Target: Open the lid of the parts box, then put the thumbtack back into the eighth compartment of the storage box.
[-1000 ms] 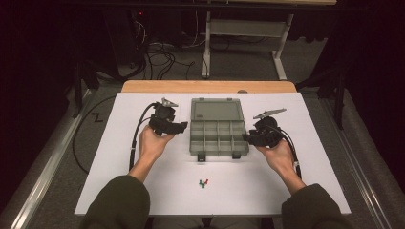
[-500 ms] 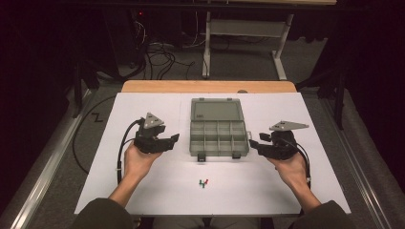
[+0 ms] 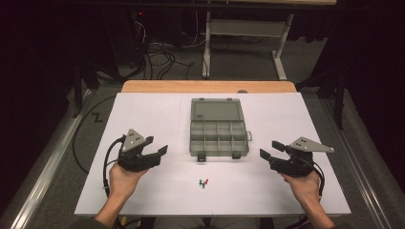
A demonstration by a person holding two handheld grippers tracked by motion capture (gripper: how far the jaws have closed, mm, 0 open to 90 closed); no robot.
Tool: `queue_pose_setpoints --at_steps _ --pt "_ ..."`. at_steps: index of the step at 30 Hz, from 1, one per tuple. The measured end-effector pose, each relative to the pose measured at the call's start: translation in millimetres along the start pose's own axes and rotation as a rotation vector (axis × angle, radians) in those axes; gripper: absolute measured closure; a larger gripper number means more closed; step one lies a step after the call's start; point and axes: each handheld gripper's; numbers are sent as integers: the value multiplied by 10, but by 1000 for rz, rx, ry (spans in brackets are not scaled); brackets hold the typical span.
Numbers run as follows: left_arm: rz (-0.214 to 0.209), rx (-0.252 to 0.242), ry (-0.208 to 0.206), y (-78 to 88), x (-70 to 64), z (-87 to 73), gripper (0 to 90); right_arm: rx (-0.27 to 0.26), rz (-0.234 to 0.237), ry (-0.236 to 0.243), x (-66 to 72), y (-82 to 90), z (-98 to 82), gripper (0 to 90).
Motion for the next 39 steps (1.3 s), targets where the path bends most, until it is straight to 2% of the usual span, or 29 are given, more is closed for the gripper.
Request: queue_pose_setpoints --at_steps 5,10,16,22,29,39 --pt "-2 -37 26 166 81 -47 373 -43 -7 -9 -14 71 -113 378" --pt "4 -83 51 301 177 -81 359 -56 -27 -8 -32 110 -184 352" --pt "-3 -110 81 370 255 -143 345 -90 -38 -22 -61 161 -295 346" --pt "-22 -126 71 411 234 -168 332 -115 -55 -37 -82 179 -348 340" --pt "-26 -139 78 436 222 -167 325 -152 -51 -24 -62 207 -354 328" --pt "-22 -154 89 456 245 -156 307 -116 -52 -24 -53 144 -326 309"
Point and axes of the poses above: each handheld gripper's, and its own axes: y roughly backward along the jaws, z roughly out of its top, x roughly to its left, and after that the axes turned 4 degrees about -z, right-handed
